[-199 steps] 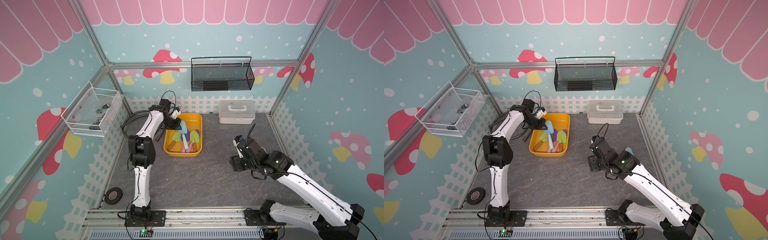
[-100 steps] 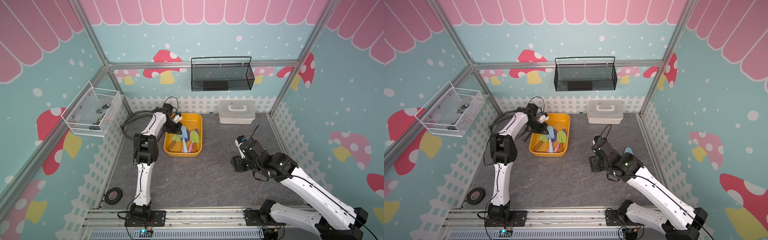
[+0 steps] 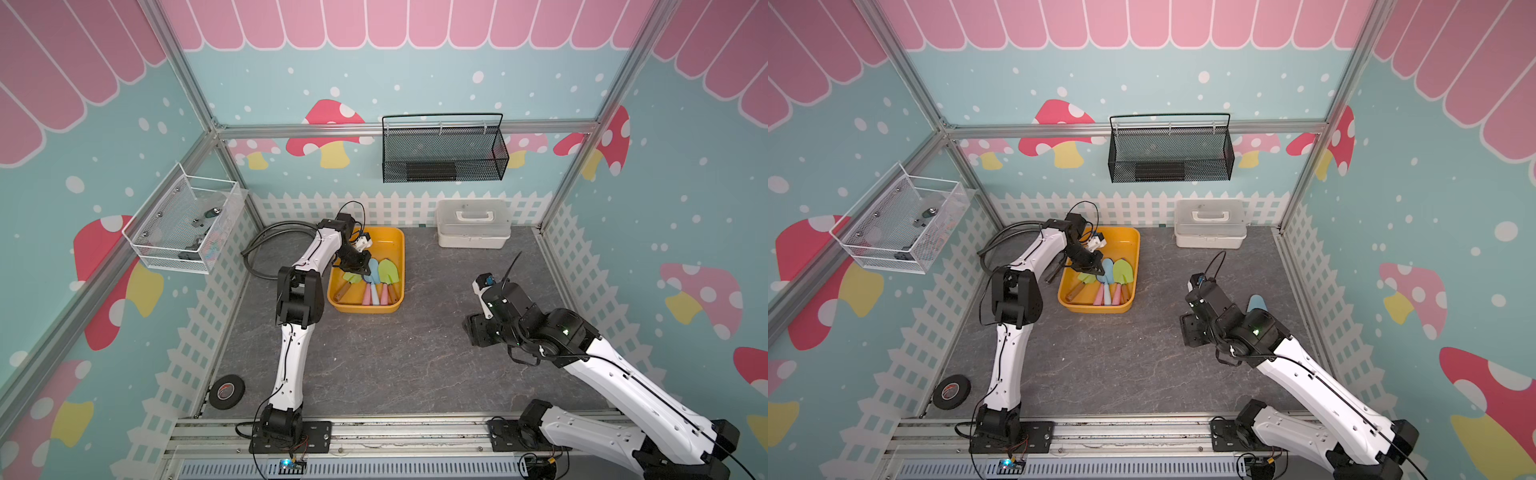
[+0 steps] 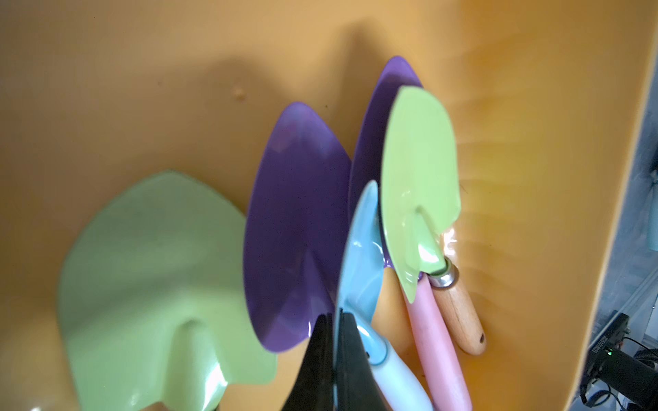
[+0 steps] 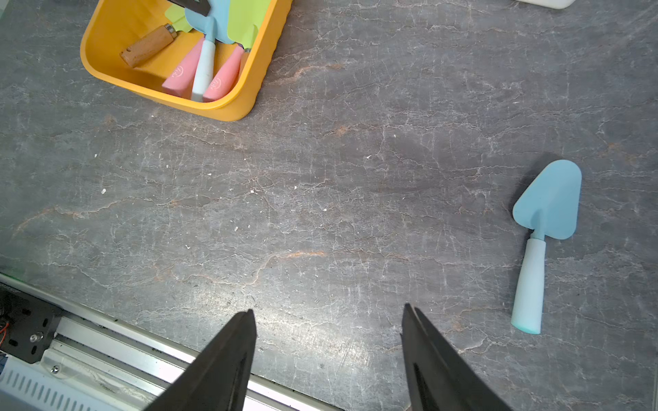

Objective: Put the shovel into the storage box
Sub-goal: Place the shovel in the storage box.

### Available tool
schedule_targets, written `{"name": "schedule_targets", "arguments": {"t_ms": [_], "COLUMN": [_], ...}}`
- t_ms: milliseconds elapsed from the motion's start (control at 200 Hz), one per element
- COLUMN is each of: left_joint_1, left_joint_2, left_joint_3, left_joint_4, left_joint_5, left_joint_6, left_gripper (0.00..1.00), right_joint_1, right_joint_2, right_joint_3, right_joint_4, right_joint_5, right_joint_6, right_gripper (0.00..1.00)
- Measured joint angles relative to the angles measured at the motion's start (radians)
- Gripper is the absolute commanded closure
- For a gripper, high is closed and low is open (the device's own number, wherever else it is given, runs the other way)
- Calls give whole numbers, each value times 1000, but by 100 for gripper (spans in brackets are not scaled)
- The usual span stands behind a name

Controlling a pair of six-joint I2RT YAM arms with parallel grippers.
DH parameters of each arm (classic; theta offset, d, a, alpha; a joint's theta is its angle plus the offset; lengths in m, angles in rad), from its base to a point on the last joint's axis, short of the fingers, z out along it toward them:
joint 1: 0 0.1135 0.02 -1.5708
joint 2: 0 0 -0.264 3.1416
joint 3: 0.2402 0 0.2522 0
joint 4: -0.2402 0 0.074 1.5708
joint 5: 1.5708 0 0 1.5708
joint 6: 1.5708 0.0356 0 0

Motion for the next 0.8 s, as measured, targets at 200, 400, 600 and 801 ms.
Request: {"name": "schedule_targets", "arguments": {"t_ms": [200, 400, 600, 801], "left_joint_1": [-4, -3, 5, 26], "left_joint_2": [5, 5, 5, -5], "left_joint_3": [12, 21, 22, 41], "left_joint_4": [-18, -22, -25, -45], "left_joint_5": [-5, -21, -34, -60], "left_joint_6": [-7, -10, -11, -11], "left_gripper": [78, 72, 72, 69], "right_joint_1": [0, 0, 0, 0], "right_joint_2": [-10, -10, -10, -8], "right_joint_3": [-8, -10, -10, -8], "right_joint_4": [0, 0, 0, -2], "right_joint_5": [0, 1, 8, 31], "right_joint_6": [1, 3, 4, 7], "right_gripper": [32, 32, 32, 28]}}
